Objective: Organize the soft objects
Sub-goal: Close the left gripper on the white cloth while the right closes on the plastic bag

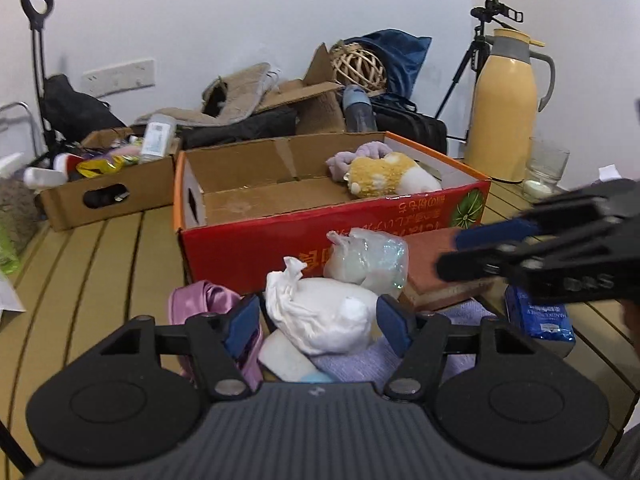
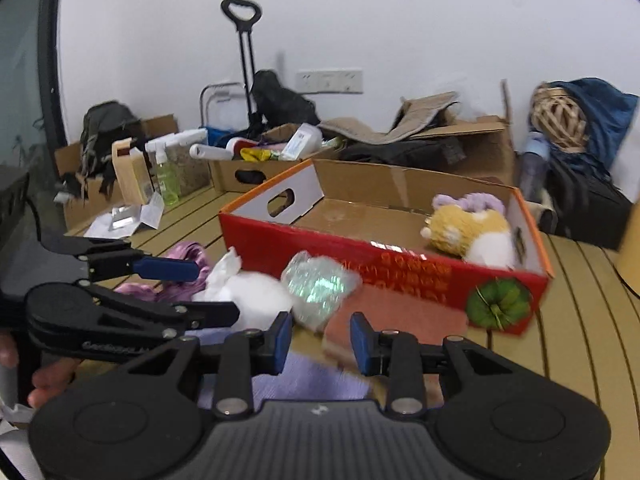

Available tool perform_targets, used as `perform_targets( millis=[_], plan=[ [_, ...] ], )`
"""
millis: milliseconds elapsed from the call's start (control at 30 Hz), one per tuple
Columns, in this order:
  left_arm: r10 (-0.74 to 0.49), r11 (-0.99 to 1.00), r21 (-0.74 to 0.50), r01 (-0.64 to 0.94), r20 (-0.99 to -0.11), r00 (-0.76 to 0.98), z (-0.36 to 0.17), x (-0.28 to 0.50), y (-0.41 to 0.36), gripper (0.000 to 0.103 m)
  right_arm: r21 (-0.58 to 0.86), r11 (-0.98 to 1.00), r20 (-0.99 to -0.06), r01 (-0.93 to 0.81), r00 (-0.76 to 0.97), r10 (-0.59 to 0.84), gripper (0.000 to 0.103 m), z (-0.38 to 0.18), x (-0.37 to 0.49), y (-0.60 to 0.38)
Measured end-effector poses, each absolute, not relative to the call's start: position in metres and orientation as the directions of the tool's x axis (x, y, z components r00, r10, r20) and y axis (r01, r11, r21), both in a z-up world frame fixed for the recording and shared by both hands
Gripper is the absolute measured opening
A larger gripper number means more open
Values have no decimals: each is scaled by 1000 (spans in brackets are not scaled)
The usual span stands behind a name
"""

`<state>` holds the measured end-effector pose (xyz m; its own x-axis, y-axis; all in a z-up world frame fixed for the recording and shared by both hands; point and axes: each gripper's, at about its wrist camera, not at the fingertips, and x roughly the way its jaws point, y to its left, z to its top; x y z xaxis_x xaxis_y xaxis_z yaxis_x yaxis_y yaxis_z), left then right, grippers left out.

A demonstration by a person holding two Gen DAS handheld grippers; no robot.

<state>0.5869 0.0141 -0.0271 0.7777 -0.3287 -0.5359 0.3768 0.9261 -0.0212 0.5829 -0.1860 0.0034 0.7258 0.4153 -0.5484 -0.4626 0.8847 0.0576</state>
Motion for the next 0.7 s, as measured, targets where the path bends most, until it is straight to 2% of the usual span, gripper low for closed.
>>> perform_targets(
  millis=[33,100,167,233,300,333,467,700],
  plan=[
    [-350,919,-39,392,-541,765,-29,590,16,48,58,879,-554,-473,717,423,32,2,592,-183],
    [-376,911,-69,405,-542,752,-32,593,18,43,50,867,-558,-495,706,435,33,0,611,-174],
    [-387,907,-74,414,-532,753,-32,592,19,35,49,859,-570,-510,692,443,41,-4,627,-165],
    [-384,911,-77,406,-522,762,-32,590,20,28,41,865,-587,-501,688,427,44,-10,640,-157],
    [-384,914,-92,396,-512,768,-29,588,23,18,46,861,-597,-506,677,430,44,-15,647,-150],
    [-383,916,-102,388,-506,772,-26,587,25,13,49,862,-602,-505,673,429,36,-18,649,-148],
    [-394,916,-127,381,-476,786,-12,578,32,10,59,870,-588,-489,688,426,11,-18,648,-151],
    [-385,923,-145,356,-359,850,41,518,41,10,41,886,-477,-462,770,424,10,33,596,-171]
  ],
)
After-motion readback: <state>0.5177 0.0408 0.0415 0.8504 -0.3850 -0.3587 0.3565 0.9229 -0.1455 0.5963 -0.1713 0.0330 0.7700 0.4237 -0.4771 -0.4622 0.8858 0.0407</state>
